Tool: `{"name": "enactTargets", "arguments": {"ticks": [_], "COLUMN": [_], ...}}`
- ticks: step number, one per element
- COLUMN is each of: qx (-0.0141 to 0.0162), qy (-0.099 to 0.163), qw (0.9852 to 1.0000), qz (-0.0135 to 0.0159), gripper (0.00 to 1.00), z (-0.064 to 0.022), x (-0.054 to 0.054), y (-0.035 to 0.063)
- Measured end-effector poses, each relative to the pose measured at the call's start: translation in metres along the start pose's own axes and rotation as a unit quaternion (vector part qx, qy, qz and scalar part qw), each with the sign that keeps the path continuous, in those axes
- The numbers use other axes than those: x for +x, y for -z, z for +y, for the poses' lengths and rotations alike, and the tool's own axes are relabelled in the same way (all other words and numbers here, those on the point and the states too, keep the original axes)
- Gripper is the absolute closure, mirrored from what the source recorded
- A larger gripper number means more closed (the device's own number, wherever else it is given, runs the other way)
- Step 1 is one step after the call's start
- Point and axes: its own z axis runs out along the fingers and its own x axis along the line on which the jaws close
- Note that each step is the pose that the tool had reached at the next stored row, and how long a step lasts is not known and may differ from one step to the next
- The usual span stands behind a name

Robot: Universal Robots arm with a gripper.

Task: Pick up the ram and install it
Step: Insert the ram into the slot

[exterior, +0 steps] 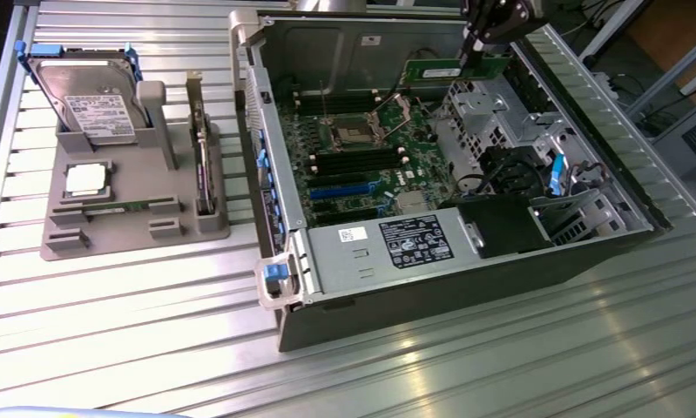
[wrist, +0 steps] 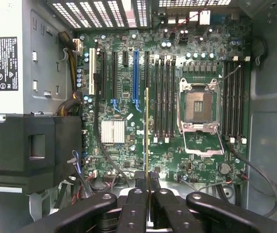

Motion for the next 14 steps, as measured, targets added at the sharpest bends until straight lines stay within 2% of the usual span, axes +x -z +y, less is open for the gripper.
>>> {"name": "enactTargets", "arguments": {"ticks": [14], "qx": [0.0], "qy": [0.0], "qw": [1.0], "qz": [0.0], "gripper": [0.88], "z": [0.0015], "x": [-0.0005], "y": [-0.005]}}
